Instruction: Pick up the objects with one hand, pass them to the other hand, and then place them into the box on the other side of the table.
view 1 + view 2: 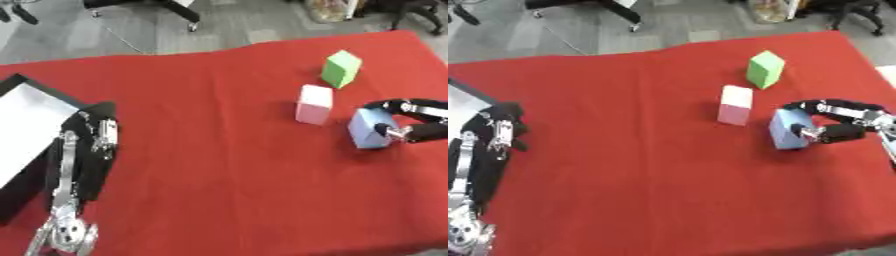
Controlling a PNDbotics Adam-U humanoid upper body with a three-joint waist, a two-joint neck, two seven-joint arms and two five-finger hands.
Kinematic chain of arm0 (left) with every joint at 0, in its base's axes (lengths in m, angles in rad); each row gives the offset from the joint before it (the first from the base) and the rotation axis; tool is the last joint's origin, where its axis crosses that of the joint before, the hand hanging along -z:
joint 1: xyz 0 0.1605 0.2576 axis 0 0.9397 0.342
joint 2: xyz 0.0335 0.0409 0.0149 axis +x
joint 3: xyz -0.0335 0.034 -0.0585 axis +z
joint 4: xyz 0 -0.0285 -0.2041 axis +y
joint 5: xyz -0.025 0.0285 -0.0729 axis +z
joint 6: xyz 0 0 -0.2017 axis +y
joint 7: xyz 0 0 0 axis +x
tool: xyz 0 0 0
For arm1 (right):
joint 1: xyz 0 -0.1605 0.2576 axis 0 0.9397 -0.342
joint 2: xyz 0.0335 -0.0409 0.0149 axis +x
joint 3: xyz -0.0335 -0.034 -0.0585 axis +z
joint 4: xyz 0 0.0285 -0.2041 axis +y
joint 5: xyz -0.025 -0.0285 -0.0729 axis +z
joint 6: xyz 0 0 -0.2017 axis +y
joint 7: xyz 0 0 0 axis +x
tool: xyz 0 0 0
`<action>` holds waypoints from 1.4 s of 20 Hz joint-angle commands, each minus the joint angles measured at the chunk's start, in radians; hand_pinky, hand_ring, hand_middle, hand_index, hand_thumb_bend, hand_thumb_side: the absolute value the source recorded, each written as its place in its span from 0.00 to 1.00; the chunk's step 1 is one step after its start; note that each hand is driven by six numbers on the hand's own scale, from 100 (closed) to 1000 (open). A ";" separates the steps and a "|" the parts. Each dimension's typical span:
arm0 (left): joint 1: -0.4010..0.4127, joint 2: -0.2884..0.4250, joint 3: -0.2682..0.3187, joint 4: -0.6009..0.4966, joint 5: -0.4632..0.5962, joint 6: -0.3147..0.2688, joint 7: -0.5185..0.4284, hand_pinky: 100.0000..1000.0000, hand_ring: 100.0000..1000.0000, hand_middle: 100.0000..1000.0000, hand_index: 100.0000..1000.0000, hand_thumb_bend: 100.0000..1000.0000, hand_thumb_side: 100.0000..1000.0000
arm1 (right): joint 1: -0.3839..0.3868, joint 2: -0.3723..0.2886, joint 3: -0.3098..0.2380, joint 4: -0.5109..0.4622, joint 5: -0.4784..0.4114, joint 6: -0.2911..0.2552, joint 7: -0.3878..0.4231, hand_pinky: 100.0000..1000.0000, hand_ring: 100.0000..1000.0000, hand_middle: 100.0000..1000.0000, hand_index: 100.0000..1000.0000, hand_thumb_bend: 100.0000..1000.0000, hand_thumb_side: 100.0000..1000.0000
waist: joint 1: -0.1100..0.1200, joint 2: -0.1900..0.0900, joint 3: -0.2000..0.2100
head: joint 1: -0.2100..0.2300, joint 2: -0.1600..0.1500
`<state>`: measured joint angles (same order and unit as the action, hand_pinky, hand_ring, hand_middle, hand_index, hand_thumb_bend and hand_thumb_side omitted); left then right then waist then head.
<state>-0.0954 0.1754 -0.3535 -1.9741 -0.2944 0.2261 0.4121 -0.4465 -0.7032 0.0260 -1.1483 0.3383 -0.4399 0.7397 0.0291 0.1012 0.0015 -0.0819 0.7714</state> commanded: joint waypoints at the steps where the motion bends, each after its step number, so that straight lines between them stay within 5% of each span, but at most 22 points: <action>1: -0.004 0.015 0.007 -0.015 -0.004 0.000 -0.002 0.39 0.55 0.62 0.72 0.00 0.81 | -0.002 -0.041 -0.003 0.023 0.059 -0.018 0.026 1.00 1.00 0.93 1.00 0.00 0.22 | -0.014 0.002 -0.002 | 0.003 -0.001; 8: -0.005 0.014 0.007 -0.014 -0.005 0.000 -0.002 0.39 0.55 0.62 0.72 0.00 0.81 | -0.004 -0.033 -0.009 0.042 0.119 -0.026 0.008 1.00 1.00 0.91 1.00 0.00 0.03 | -0.013 0.003 -0.003 | 0.004 -0.001; 14: -0.005 0.013 0.007 -0.012 -0.005 0.000 -0.001 0.39 0.55 0.62 0.72 0.00 0.81 | -0.012 -0.027 -0.026 0.030 0.174 -0.036 -0.094 1.00 0.96 0.70 0.97 0.00 0.00 | -0.013 0.003 -0.004 | 0.007 -0.001; 16: -0.005 0.013 0.007 -0.012 -0.005 0.000 -0.001 0.39 0.55 0.62 0.72 0.00 0.81 | -0.016 -0.022 -0.033 0.021 0.186 -0.042 -0.161 1.00 0.92 0.52 0.87 0.00 0.00 | -0.013 0.002 -0.004 | 0.008 -0.001; 17: -0.005 0.013 0.007 -0.011 -0.005 0.000 -0.001 0.39 0.55 0.62 0.72 0.00 0.81 | -0.019 -0.019 -0.036 0.017 0.189 -0.045 -0.194 1.00 0.89 0.46 0.74 0.00 0.00 | -0.013 0.002 -0.004 | 0.008 -0.001; 20: -0.004 0.013 0.007 -0.011 -0.004 0.001 0.000 0.39 0.55 0.62 0.72 0.00 0.81 | -0.028 -0.009 -0.040 0.002 0.191 -0.057 -0.280 0.99 0.84 0.35 0.43 0.00 0.00 | -0.012 0.001 -0.005 | 0.010 -0.001; 22: -0.004 0.013 0.007 -0.011 -0.004 0.001 -0.001 0.39 0.55 0.61 0.72 0.00 0.81 | -0.037 -0.003 -0.040 -0.012 0.183 -0.065 -0.321 0.98 0.82 0.32 0.31 0.00 0.00 | -0.012 0.000 -0.005 | 0.011 -0.001; 28: -0.002 0.014 0.006 -0.012 -0.003 0.000 -0.002 0.39 0.55 0.62 0.72 0.00 0.81 | -0.088 0.027 -0.041 -0.080 0.142 -0.082 -0.373 0.97 0.81 0.30 0.23 0.00 0.00 | -0.011 -0.002 -0.006 | 0.015 -0.001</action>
<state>-0.0945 0.1755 -0.3535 -1.9736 -0.2955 0.2265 0.4117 -0.5142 -0.6605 -0.0041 -1.1964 0.4933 -0.5189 0.3795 0.0284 0.1012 -0.0043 -0.0713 0.7714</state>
